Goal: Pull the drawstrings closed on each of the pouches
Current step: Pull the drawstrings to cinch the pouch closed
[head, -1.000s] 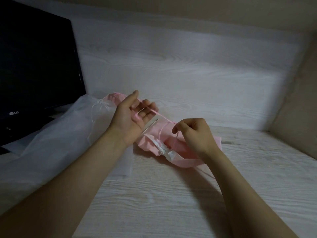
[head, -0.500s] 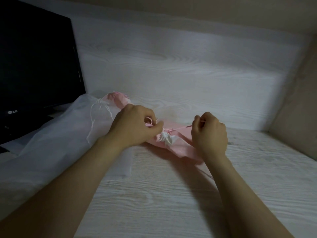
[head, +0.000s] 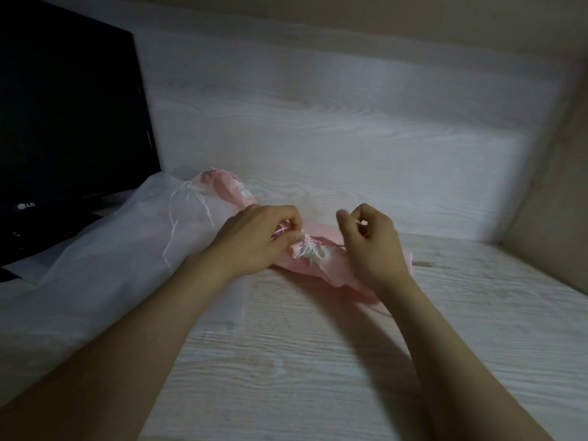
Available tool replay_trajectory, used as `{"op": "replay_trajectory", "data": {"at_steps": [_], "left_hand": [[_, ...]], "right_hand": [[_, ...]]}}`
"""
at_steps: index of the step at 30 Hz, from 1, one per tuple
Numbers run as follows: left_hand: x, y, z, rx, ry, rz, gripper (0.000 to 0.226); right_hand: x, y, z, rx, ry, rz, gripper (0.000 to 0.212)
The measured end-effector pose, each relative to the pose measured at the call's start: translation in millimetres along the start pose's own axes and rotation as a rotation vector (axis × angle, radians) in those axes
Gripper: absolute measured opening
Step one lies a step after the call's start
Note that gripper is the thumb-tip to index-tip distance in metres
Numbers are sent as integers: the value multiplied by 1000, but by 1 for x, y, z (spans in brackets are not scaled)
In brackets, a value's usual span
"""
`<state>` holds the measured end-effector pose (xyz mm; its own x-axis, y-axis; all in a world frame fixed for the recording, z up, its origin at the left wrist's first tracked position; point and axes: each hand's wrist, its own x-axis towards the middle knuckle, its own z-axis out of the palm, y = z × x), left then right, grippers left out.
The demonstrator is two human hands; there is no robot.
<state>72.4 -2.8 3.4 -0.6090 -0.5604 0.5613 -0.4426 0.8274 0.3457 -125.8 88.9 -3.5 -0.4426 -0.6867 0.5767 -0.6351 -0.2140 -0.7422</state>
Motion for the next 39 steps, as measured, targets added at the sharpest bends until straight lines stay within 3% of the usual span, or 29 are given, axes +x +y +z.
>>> {"op": "replay_trajectory", "data": {"at_steps": [2, 4, 8, 11, 16, 23, 28, 34, 39], "left_hand": [[1, -1, -3, -2, 22, -17, 11], [-1, -2, -2, 31, 43, -17, 13], [-4, 0, 0, 252, 54, 116, 15], [-1, 0, 0, 237, 21, 79, 23], [2, 3, -3, -117, 51, 4, 42], [3, 17, 2, -401, 91, -18, 31], [2, 32, 3, -815, 49, -137, 35], [5, 29, 14, -999, 75, -290, 33], [1, 32, 14, -936, -71, -305, 38]], "right_hand": [[0, 6, 6, -267, 24, -94, 30], [-1, 7, 8, -354, -3, -123, 26], [-6, 9, 8, -330, -107, -185, 30], [-8, 7, 7, -260, -115, -214, 38], [-10, 8, 13, -312, -191, -213, 40], [-12, 8, 13, -334, -204, -230, 44], [-11, 10, 14, -336, -232, -207, 32], [-10, 14, 17, -357, -234, -167, 16], [-11, 10, 17, -237, -206, -136, 18]]}}
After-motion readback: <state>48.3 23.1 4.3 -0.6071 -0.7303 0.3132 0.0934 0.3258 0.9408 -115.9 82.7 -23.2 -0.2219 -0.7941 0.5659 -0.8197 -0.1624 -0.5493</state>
